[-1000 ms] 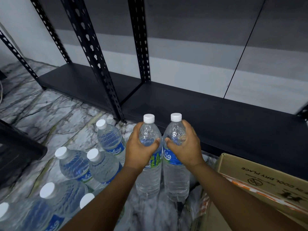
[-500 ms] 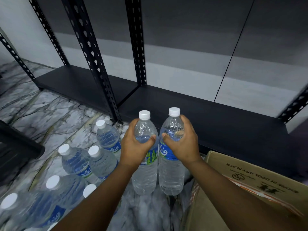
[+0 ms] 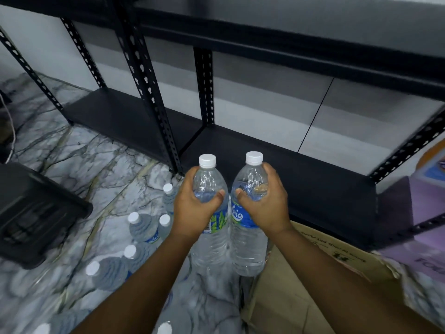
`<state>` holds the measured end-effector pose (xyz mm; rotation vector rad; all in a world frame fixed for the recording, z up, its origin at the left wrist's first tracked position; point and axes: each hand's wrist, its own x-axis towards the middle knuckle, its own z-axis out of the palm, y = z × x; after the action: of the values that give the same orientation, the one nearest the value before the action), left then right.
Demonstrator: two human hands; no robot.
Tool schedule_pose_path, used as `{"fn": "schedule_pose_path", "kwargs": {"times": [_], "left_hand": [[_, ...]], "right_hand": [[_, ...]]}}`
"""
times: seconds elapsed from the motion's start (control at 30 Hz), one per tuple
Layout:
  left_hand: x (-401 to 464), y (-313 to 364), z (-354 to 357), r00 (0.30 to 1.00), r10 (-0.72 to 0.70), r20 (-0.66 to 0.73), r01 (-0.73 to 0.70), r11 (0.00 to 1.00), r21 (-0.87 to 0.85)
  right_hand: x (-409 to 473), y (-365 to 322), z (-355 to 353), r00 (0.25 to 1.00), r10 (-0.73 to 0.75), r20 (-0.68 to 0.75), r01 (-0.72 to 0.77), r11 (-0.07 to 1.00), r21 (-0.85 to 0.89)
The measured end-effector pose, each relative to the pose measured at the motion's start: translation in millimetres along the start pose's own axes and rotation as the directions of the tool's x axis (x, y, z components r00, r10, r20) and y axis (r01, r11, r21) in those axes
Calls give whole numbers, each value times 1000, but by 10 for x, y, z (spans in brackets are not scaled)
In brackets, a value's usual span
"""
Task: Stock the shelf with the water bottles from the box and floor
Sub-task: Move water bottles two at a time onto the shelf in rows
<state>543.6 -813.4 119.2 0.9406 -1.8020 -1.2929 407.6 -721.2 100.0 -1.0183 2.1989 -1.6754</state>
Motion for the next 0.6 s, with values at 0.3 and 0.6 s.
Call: {"fn": "schedule_pose_path", "kwargs": {"times": [0.3,0.6], "left_hand": [[-115,1252,-479,997,-61,55,61,998,4],[-290,2411,-912,988,-103,116,102,995,18]], "right_hand": [[-55,-1261,-505,996,90,16,-90,996,-15],[-204,-2465,-977,992,122,23,-120,990,-76]]}}
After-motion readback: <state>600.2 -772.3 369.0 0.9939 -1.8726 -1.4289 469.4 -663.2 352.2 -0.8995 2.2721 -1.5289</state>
